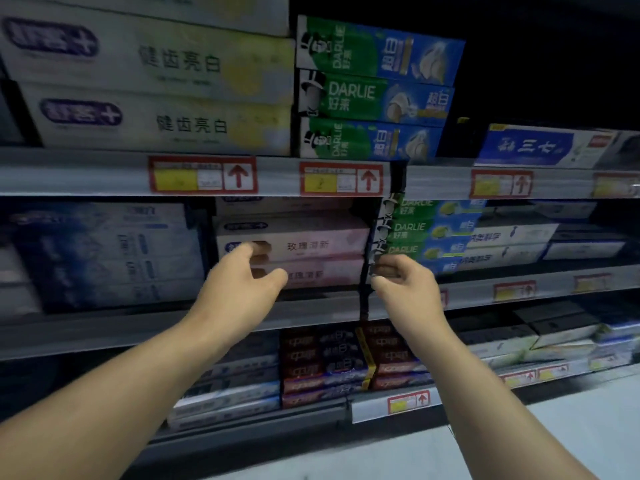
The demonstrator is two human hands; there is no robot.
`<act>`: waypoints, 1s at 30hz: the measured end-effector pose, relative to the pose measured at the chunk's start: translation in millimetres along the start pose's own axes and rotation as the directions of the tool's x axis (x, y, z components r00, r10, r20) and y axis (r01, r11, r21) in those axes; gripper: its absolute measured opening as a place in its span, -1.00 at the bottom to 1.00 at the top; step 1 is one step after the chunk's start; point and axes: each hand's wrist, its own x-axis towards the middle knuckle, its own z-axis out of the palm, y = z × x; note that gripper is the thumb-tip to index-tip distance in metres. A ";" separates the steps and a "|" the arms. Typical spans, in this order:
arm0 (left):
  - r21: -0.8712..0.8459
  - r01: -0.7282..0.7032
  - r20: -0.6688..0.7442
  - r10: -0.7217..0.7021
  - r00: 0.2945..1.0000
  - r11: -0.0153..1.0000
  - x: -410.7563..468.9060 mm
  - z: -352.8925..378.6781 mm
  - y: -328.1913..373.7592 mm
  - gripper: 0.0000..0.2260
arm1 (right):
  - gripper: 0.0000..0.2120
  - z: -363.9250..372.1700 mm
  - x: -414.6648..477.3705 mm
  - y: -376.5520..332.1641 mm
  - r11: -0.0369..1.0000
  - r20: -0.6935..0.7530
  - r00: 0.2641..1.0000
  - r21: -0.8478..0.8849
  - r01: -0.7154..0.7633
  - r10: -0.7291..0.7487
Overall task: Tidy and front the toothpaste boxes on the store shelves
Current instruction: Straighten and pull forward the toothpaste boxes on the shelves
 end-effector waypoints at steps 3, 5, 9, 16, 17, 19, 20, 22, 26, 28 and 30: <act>-0.078 0.053 -0.081 -0.060 0.995 0.996 -3.7 -9.6 -15.4 -0.83 | -0.63 13.1 -6.6 -2.0 1.000 0.023 1.000 -0.015 -0.016 0.017; -0.129 0.083 -0.109 -0.098 0.989 0.988 -7.0 -10.9 -23.1 -0.85 | -0.58 18.0 -9.2 -4.8 1.000 0.034 0.999 -0.029 -0.004 0.005; -0.140 0.149 -0.067 -0.160 0.985 0.979 -8.8 -9.8 -29.2 -0.81 | -0.45 23.1 -9.1 -8.5 0.999 0.061 0.998 -0.034 -0.024 0.026; -0.132 0.174 -0.047 -0.182 0.982 0.976 -3.3 -5.0 -28.9 -0.69 | -0.34 29.4 -4.4 -5.0 0.984 0.048 0.987 0.086 -0.157 0.153; -0.134 0.173 -0.048 -0.180 0.982 0.976 -2.4 -4.1 -29.0 -0.71 | -0.34 29.5 -4.0 -4.3 0.983 0.048 0.986 0.086 -0.164 0.160; -0.127 0.176 -0.044 -0.183 0.982 0.976 -0.2 -2.2 -29.9 -0.69 | -0.34 29.6 -2.3 -2.8 0.979 0.042 0.984 0.098 -0.177 0.173; -0.132 0.182 -0.046 -0.190 0.981 0.974 1.4 -1.5 -30.2 -0.68 | -0.35 29.5 -1.2 -1.8 0.977 0.040 0.984 0.112 -0.179 0.176; -0.148 0.186 -0.058 -0.196 0.979 0.971 4.7 -1.2 -31.0 -0.70 | -0.35 30.1 0.7 -0.3 0.975 0.043 0.983 0.127 -0.180 0.176; -0.173 0.204 -0.049 -0.215 0.975 0.964 8.0 -1.3 -30.0 -0.58 | -0.41 31.9 2.6 1.6 0.970 0.059 0.983 0.157 -0.183 0.176; -0.178 0.208 -0.053 -0.220 0.974 0.962 8.7 -0.8 -30.5 -0.53 | -0.47 33.1 3.5 1.0 0.968 0.065 0.982 0.167 -0.185 0.176; -0.185 0.192 -0.075 -0.209 0.975 0.964 9.0 0.0 -32.5 -0.61 | -0.51 35.0 5.0 -0.4 0.965 0.072 0.982 0.185 -0.186 0.176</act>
